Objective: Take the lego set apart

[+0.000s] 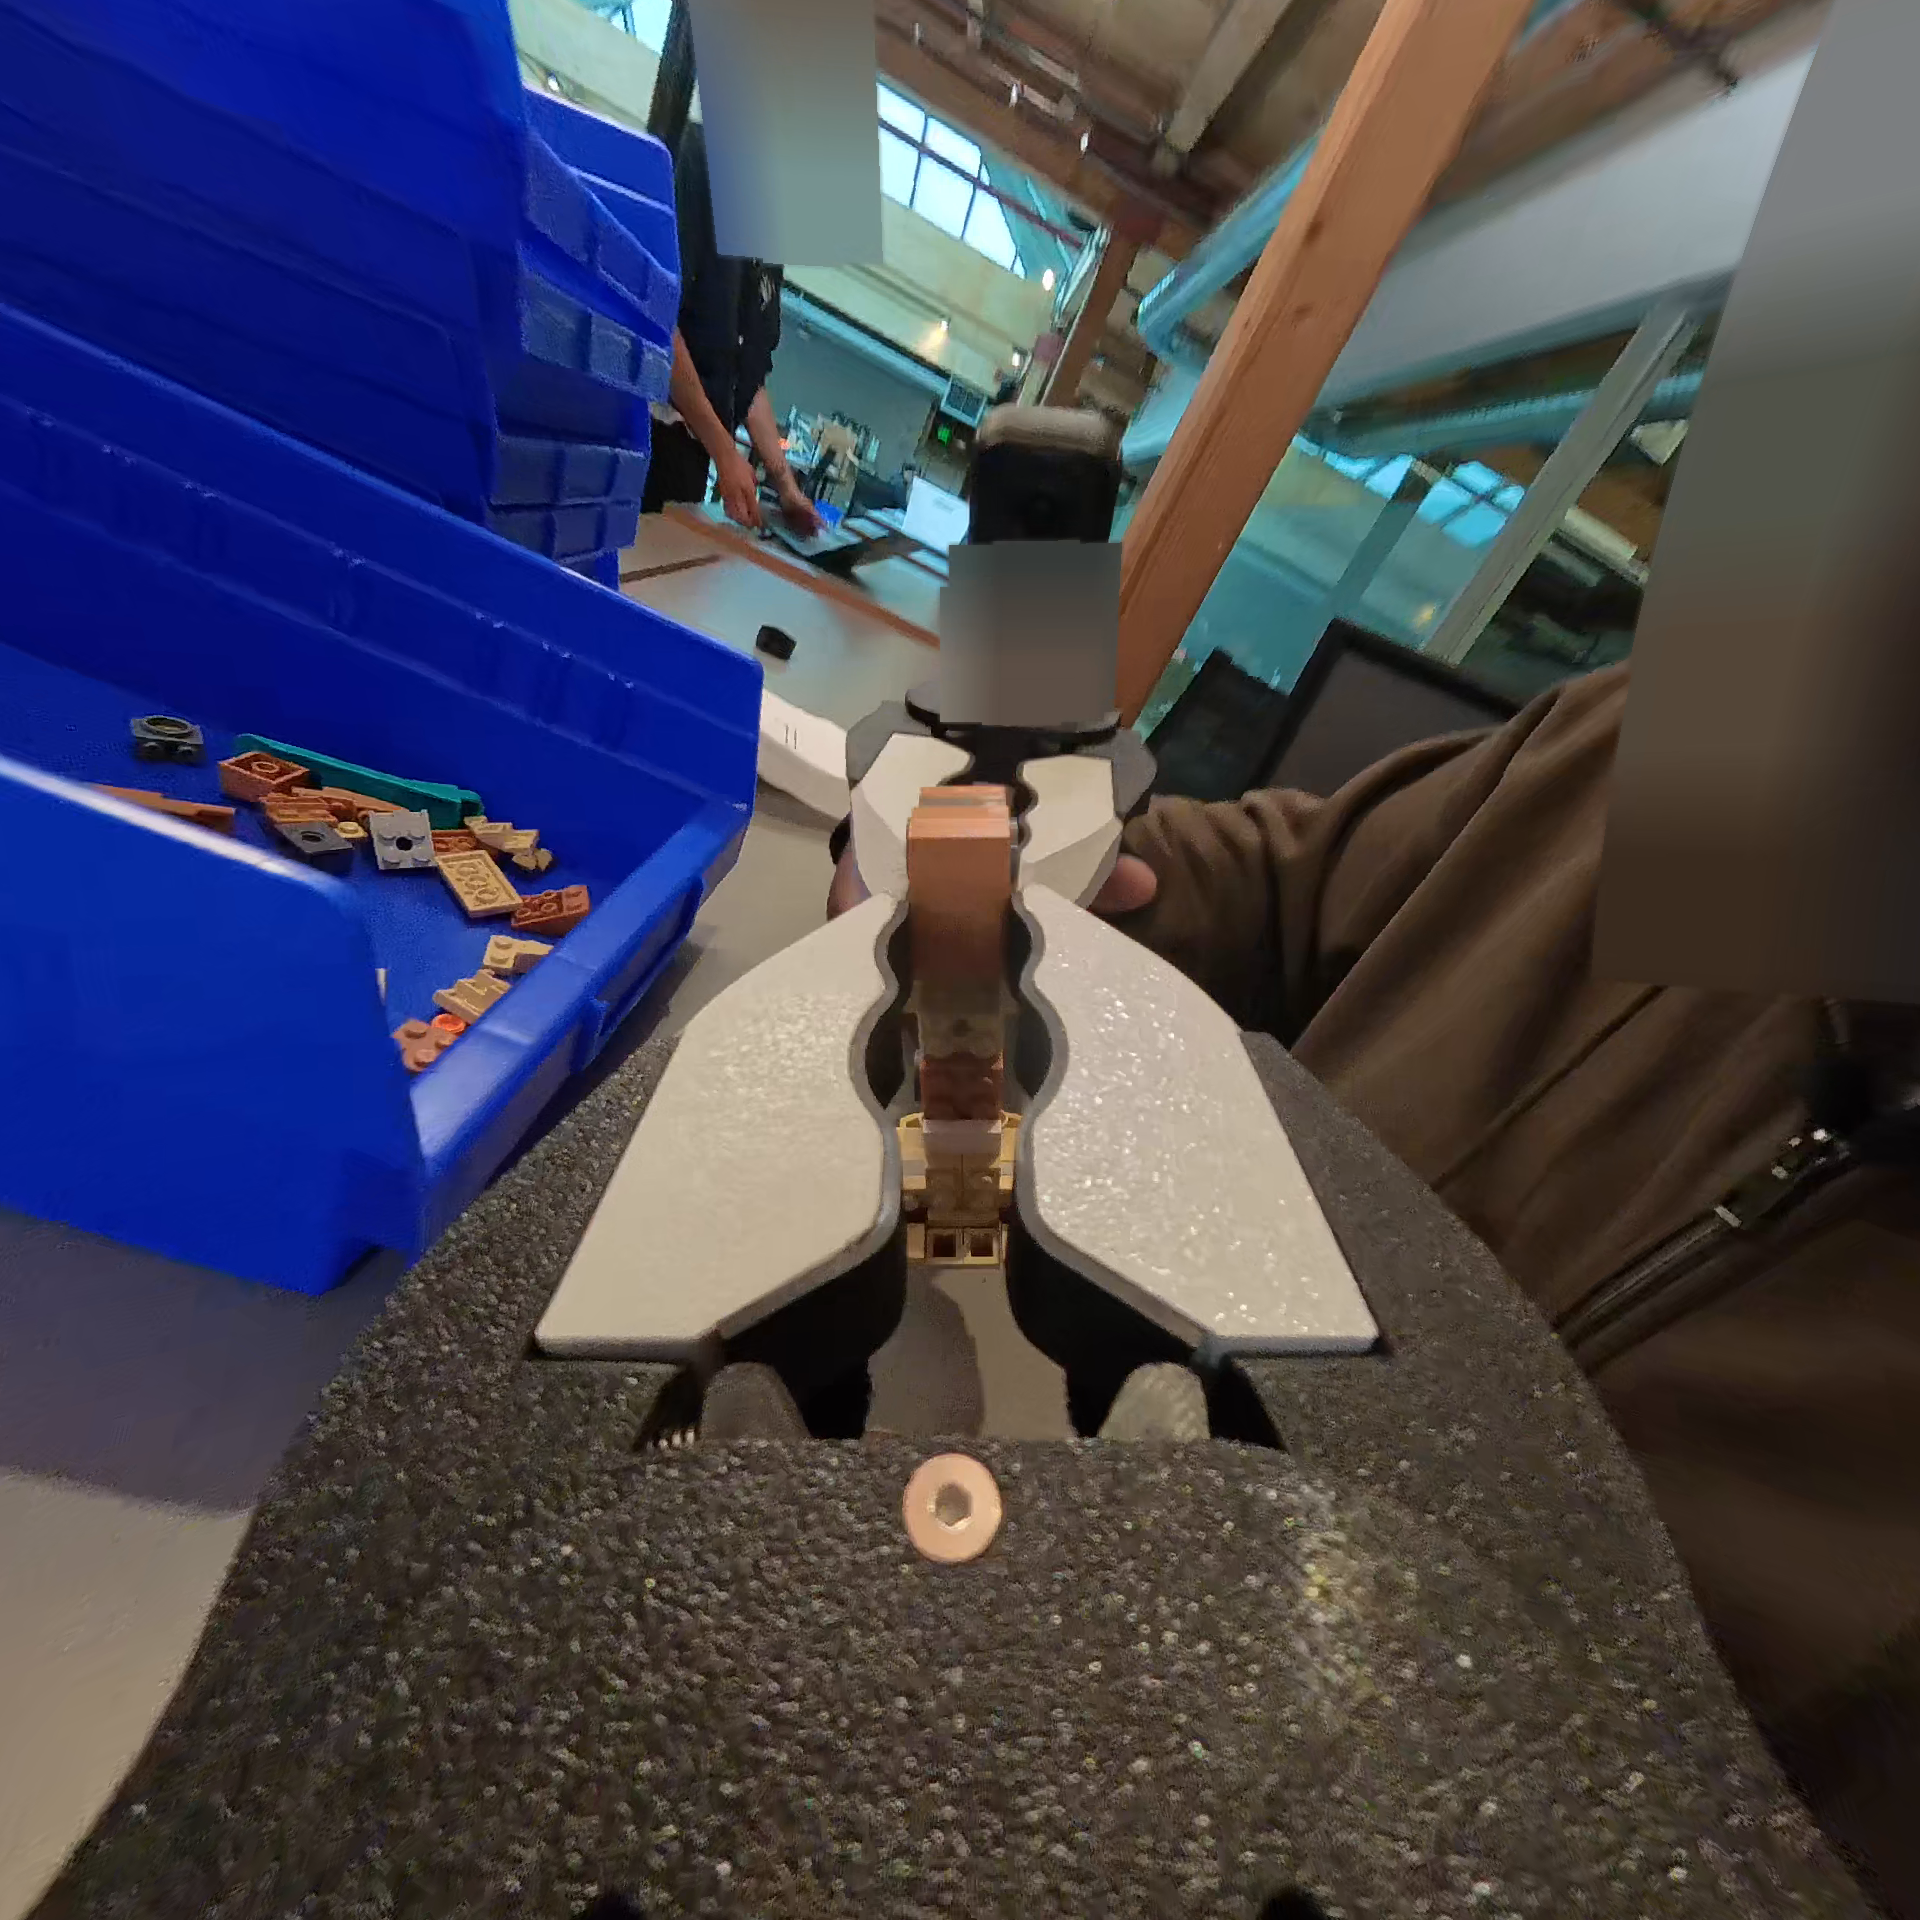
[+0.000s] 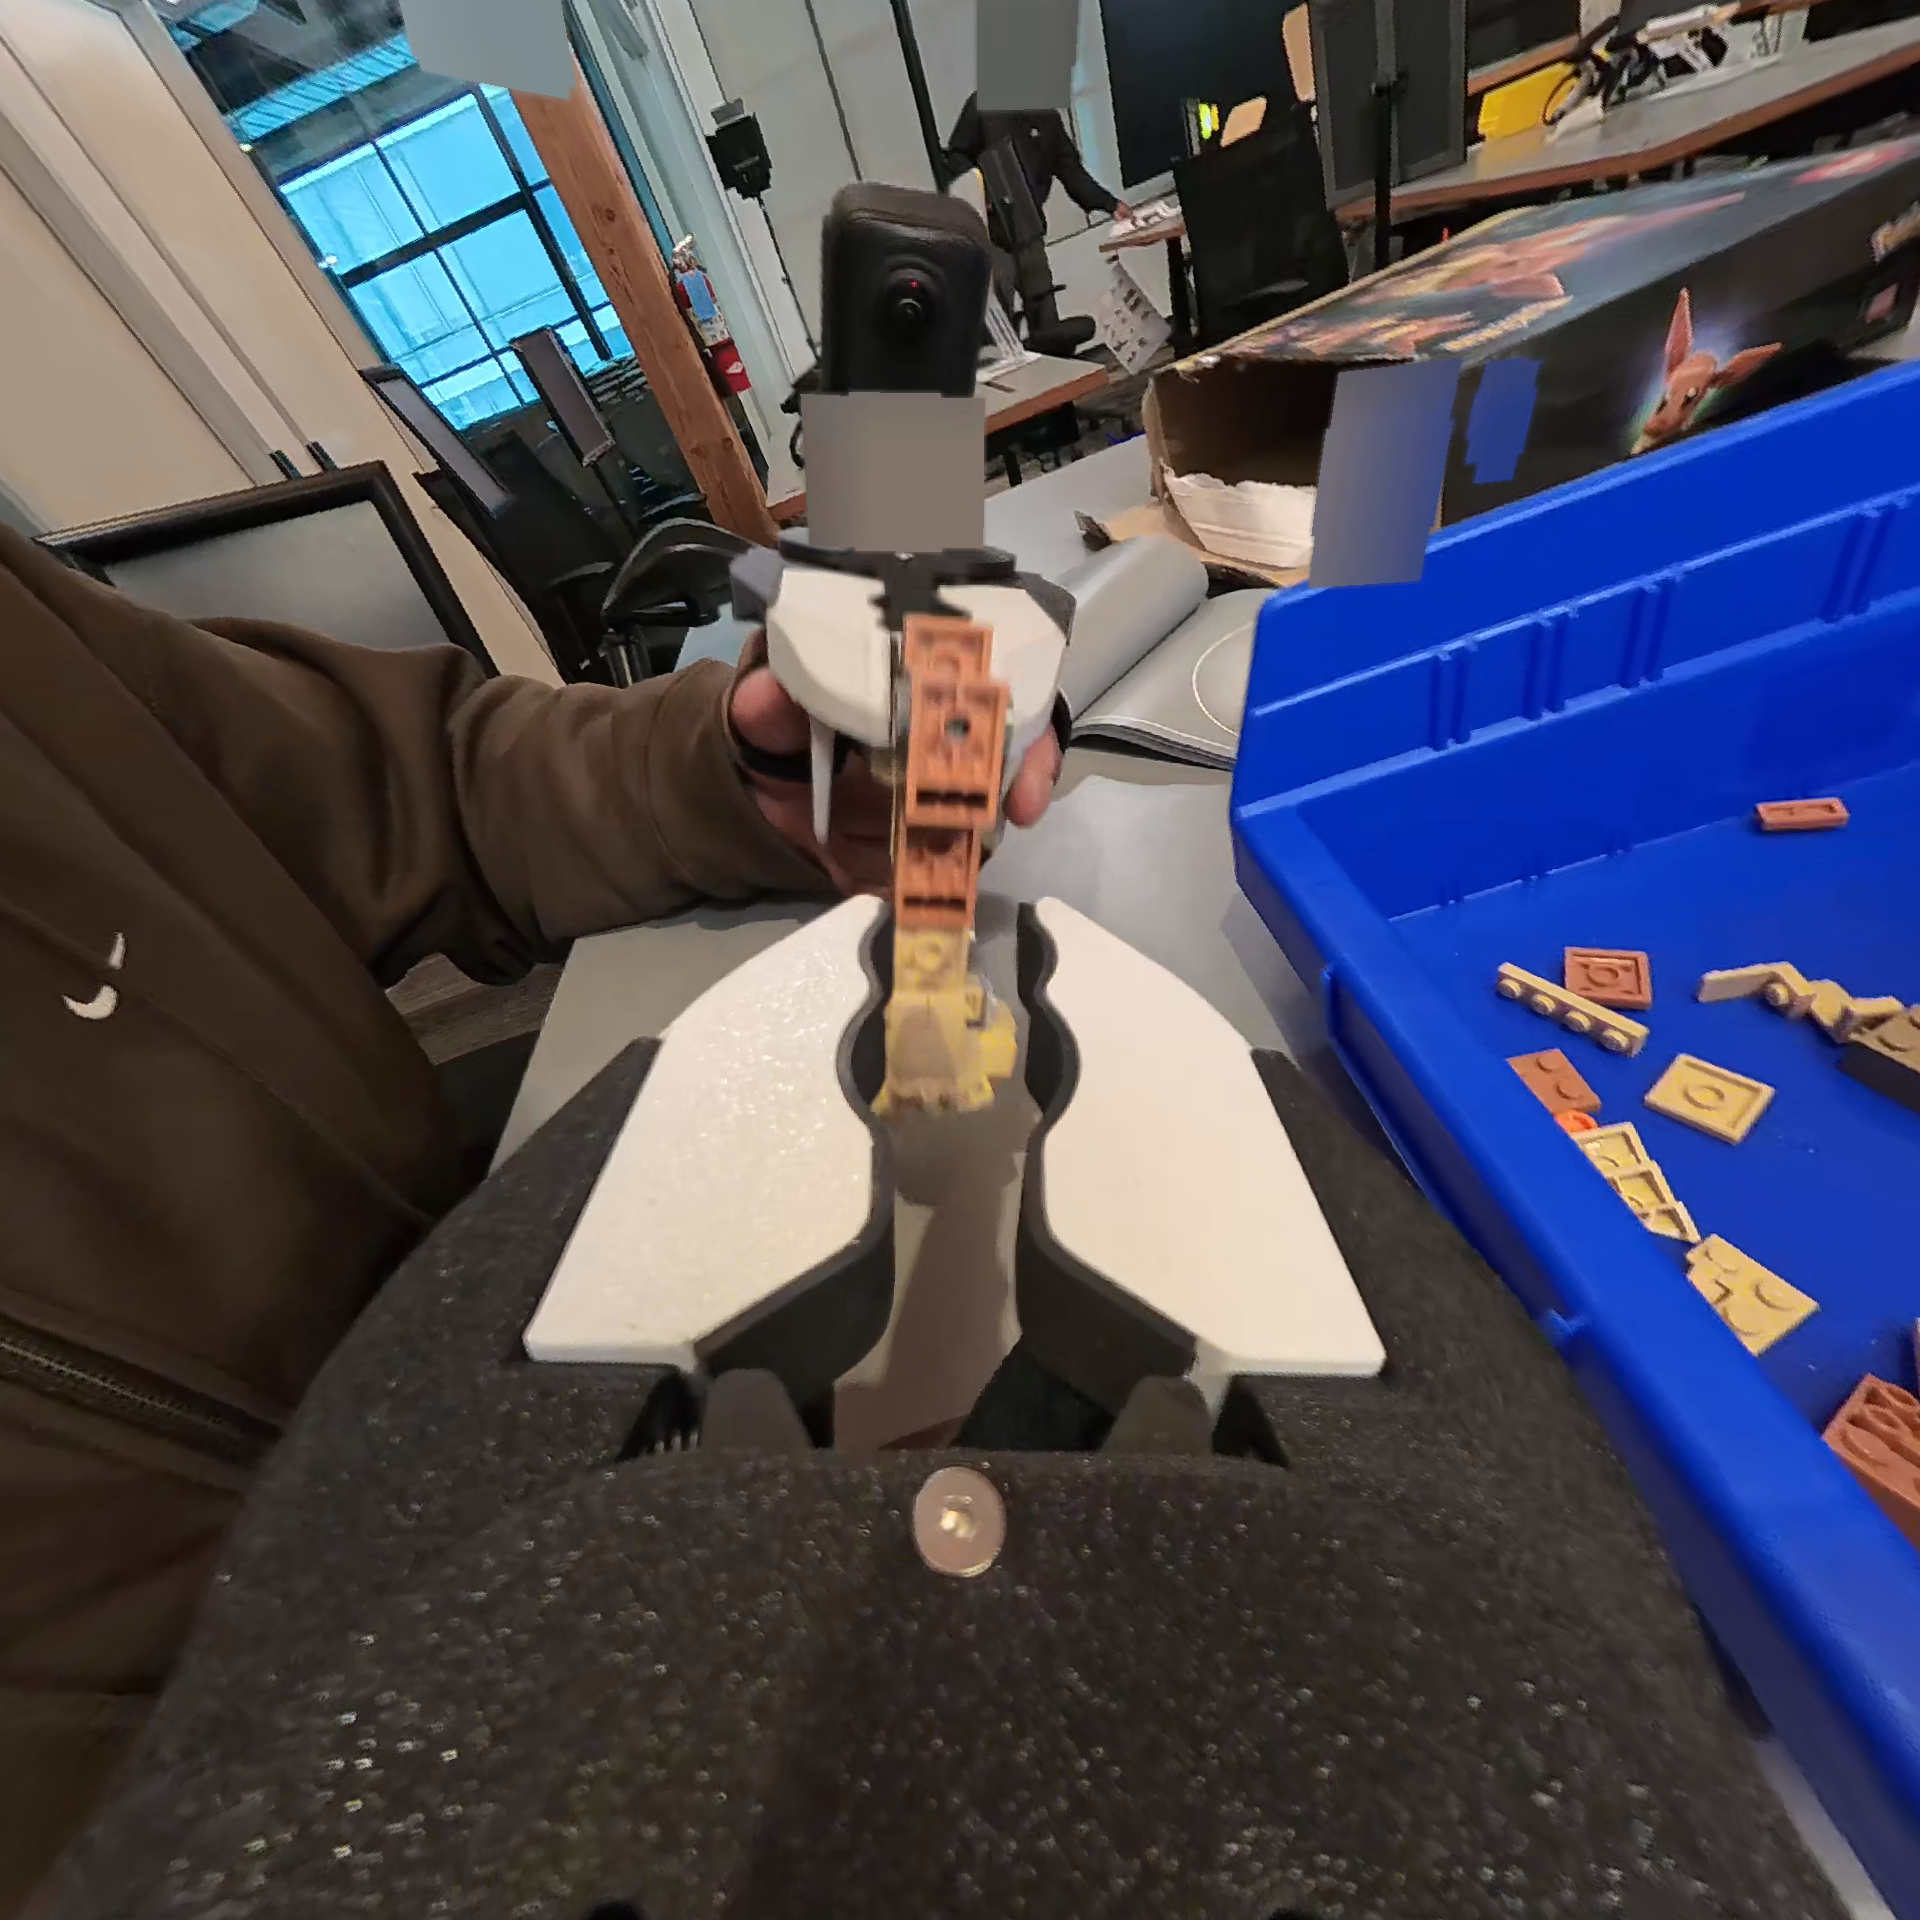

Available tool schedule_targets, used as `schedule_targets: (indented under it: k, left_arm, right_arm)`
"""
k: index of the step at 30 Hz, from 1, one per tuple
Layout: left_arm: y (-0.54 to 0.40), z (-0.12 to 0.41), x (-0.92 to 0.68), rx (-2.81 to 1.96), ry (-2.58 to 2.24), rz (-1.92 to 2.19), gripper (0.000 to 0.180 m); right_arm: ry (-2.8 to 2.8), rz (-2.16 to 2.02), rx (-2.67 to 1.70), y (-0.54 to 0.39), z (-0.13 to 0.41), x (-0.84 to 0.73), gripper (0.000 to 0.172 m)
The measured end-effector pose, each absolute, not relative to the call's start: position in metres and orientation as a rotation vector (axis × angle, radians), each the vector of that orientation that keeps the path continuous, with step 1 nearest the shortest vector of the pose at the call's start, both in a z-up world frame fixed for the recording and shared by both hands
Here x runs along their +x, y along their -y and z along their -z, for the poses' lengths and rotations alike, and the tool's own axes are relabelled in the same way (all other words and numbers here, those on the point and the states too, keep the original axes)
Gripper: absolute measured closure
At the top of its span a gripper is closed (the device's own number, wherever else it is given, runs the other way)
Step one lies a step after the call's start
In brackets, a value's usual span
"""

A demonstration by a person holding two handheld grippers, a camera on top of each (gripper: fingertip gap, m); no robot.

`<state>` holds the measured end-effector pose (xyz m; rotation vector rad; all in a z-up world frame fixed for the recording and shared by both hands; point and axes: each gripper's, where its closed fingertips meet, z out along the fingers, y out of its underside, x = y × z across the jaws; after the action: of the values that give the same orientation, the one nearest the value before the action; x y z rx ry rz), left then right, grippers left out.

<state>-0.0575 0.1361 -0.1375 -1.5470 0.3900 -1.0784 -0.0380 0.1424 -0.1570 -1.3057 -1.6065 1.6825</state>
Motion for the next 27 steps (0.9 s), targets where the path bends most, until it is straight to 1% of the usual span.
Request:
schedule_targets:
  k: [6,10,13,16,27]
  left_arm:
    - [-0.133,0.151,-0.043,-1.622,-0.508,0.982,0.164]
    - [-0.132,0.158,-0.037,-1.657,-0.564,0.946,0.164]
    - [-0.130,0.163,-0.032,-1.674,-0.613,0.920,0.164]
    - [-0.129,0.166,-0.030,-1.690,-0.645,0.888,0.164]
    - [-0.123,0.168,-0.031,-1.698,-0.684,0.954,0.164]
  right_arm:
    - [1.637,-1.627,-1.215,-0.133,0.156,-0.037,0.139]
    - [1.639,-1.577,-1.187,-0.131,0.156,-0.038,0.139]
    - [1.648,-1.559,-1.200,-0.131,0.159,-0.039,0.140]
    - [1.674,-1.564,-1.192,-0.128,0.162,-0.038,0.149]
    - [1.727,-1.553,-1.172,-0.121,0.165,-0.036,0.151]
